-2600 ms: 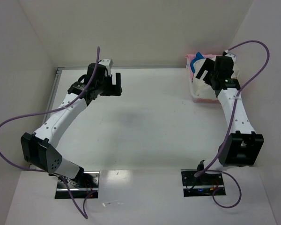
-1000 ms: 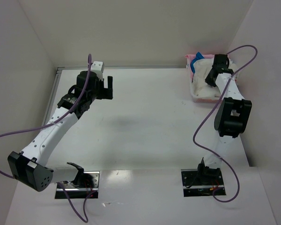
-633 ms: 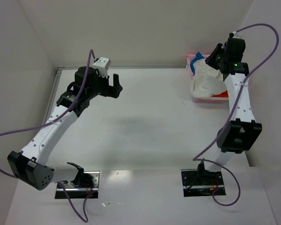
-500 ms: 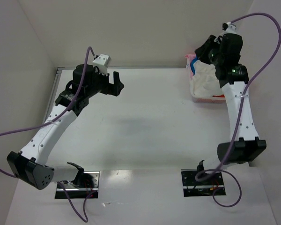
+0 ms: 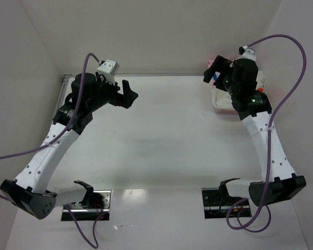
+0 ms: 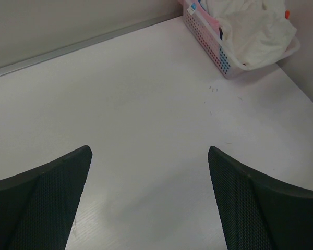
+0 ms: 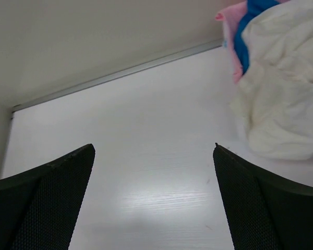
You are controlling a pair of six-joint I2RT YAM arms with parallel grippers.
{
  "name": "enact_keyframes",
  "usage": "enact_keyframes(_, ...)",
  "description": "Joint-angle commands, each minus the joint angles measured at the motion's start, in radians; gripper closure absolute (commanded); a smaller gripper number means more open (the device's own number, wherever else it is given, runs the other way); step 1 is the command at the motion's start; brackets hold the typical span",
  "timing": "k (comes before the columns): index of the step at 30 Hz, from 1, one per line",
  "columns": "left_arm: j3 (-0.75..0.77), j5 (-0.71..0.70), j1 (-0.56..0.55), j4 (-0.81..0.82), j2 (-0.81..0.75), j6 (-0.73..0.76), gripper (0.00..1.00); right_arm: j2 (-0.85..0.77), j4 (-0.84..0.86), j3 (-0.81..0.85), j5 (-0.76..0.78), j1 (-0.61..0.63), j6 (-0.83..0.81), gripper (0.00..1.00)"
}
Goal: Fold and stack the t-shirts
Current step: Grab crumpled tshirt from bin with the right arm
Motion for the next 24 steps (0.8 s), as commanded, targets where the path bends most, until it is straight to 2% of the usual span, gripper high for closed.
enact_keyframes(1, -0.015, 0.022, 0.000, 0.045, -0.020, -0.021, 0.00, 0.028, -0.014, 0.028, 0.214, -0.003, -0.051, 0.00)
enact_keyframes(4, -0.015, 0.011, 0.000, 0.045, -0.009, -0.021, 0.00, 0.164, -0.079, 0.078, 0.360, -0.014, -0.074, 0.00)
enact_keyframes(10, -0.033, -0.030, 0.000, 0.018, 0.000, -0.021, 0.00, 0.382, -0.071, 0.088, 0.469, -0.115, -0.135, 0.00)
enact_keyframes(14, -0.055, -0.052, 0.000, 0.009, 0.000, -0.021, 0.00, 0.462, -0.042, 0.078, 0.474, -0.190, -0.155, 0.00)
enact_keyframes(21, -0.087, -0.041, 0.000, 0.018, 0.011, -0.032, 0.00, 0.524, 0.021, 0.059, 0.560, -0.190, -0.235, 0.00)
enact_keyframes(22, -0.087, -0.041, 0.000, 0.018, 0.020, -0.032, 0.00, 0.524, 0.033, 0.049, 0.570, -0.190, -0.235, 0.02)
enact_keyframes(24, -0.087, -0.041, 0.000, 0.009, 0.031, -0.032, 0.00, 0.551, 0.056, 0.035, 0.571, -0.190, -0.235, 0.15)
